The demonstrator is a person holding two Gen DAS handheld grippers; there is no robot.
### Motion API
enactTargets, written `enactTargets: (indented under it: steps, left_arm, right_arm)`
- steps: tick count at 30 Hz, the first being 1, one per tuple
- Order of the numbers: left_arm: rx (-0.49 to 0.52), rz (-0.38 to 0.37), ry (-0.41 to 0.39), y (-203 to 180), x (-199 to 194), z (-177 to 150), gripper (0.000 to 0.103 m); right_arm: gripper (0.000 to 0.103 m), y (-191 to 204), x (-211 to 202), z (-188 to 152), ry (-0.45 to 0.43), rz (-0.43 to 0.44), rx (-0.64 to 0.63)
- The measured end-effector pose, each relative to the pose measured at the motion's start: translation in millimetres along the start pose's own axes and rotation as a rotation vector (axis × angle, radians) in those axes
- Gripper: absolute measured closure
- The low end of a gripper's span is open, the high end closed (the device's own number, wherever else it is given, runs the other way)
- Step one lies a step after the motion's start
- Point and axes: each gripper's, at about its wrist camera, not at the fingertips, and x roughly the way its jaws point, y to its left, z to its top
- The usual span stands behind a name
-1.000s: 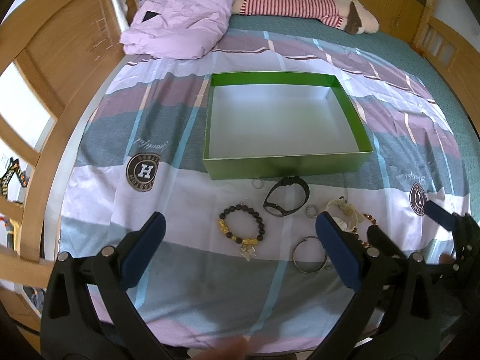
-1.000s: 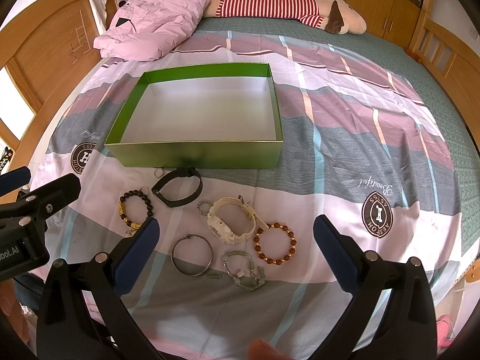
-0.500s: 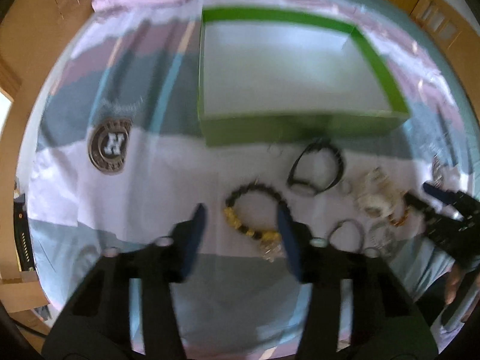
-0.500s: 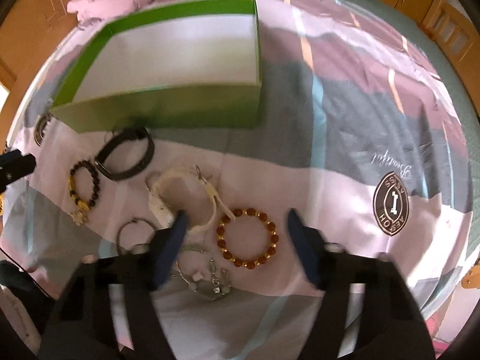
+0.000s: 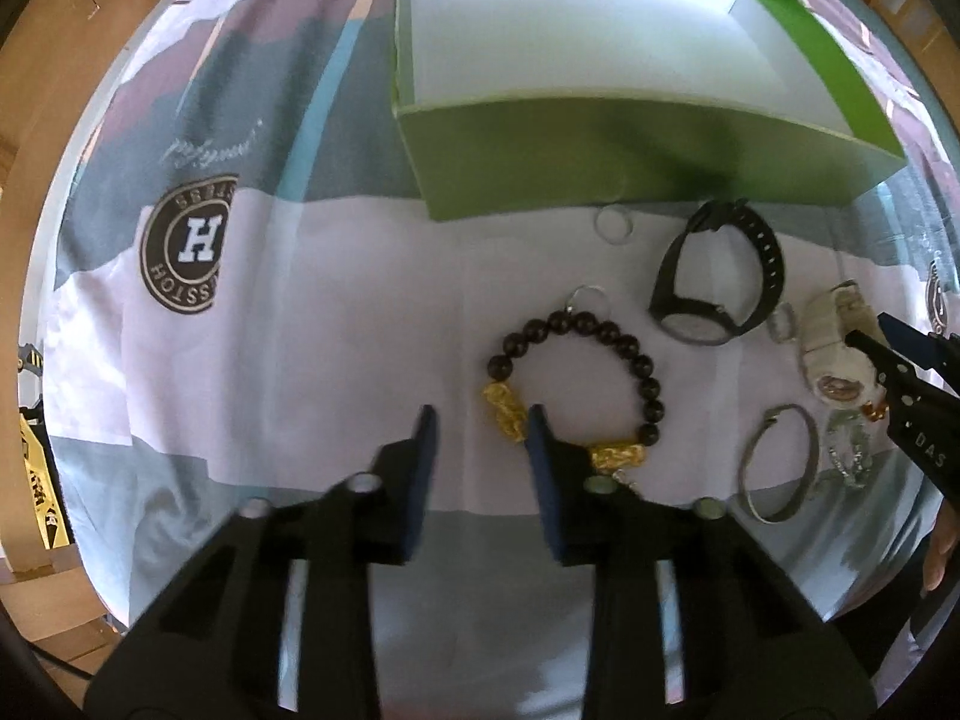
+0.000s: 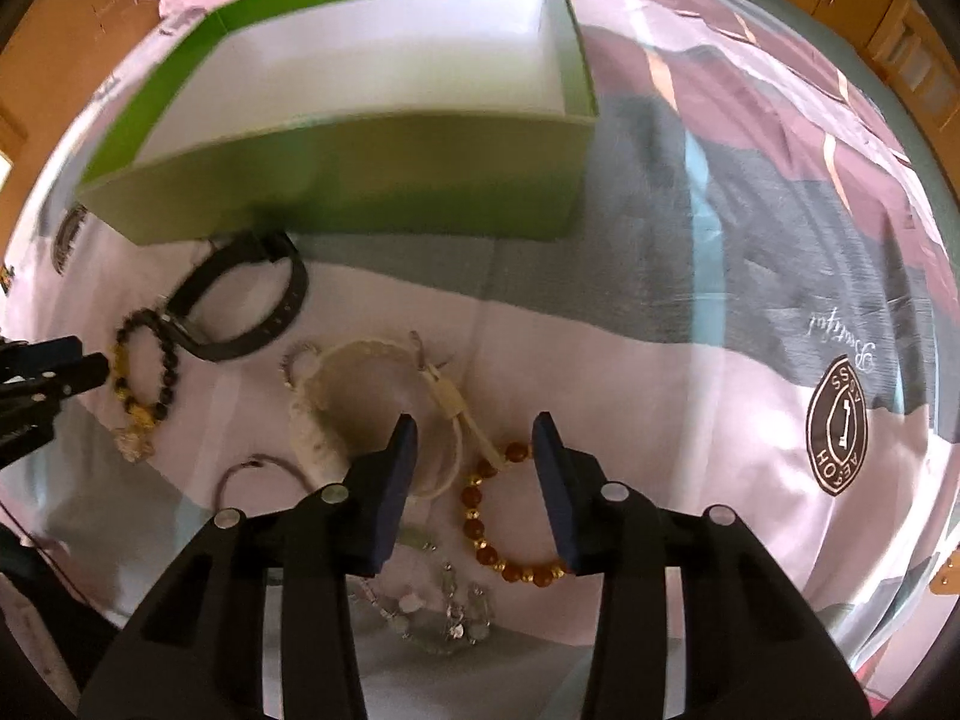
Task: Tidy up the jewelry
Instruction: 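Grasp the black strap watch with left tool while right tool grasps the white watch, then put black watch in green box with left tool while right tool drops white watch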
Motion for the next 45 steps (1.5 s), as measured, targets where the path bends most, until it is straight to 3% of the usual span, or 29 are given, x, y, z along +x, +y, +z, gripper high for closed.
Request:
enactTargets:
  steps: [1, 3, 7, 12, 17, 24, 27, 30, 33, 40, 43, 45]
  left_arm:
    - [-0.003, -0.014, 0.005, 1, 2, 0, 0.09]
    - [-0.009, -0.042, -0.001, 4, 2, 1, 0.099]
    - [-0.008, -0.044, -0.042, 6, -9, 2, 0.102]
    - [-0.012, -0.057, -0.106, 8, -33, -1, 0.102]
    - [-0.003, -0.075, -0.119, -10, -29, 3, 0.08]
    - [0.001, -0.227, -0.171, -48, -29, 25, 0.061]
    - [0.012, -0.184, -0.186, -64, -22, 35, 0.059]
    - [0.03, -0.136, -0.142, -73, -4, 40, 0.067]
    - [0.029, -0.168, -0.109, -79, 7, 43, 0.074]
    - [0.003, -0.185, -0.117, -74, 10, 44, 0.084]
    - [-0.021, -0.194, -0.113, -70, 9, 41, 0.094]
    - [-0.024, -0.2, -0.11, -68, 9, 40, 0.094]
  right_arm:
    - [0.064, 0, 1, 0, -0.001, 0.003, 0.002]
    - [0.086, -1, 2, 2, 0.003, 0.013, 0.01]
    - [0.09, -9, -5, 1, -0.016, 0.089, 0.046]
    - [0.091, -12, -17, 5, -0.075, 0.054, 0.048]
    - [0.091, -25, -25, 3, -0.077, 0.07, 0.097]
    - [0.09, -29, -19, 0, -0.064, 0.074, 0.115]
    - [0.09, -26, -20, -1, -0.074, 0.064, 0.1]
    - [0.09, -20, -22, -1, -0.084, 0.047, 0.075]
    - [0.09, -15, -22, -1, -0.089, 0.029, 0.056]
    - [0.09, -18, -15, 1, -0.078, 0.023, 0.056]
    - [0.09, -22, -12, -1, -0.067, 0.032, 0.066]
    - [0.09, -25, -12, 0, -0.066, 0.061, 0.088]
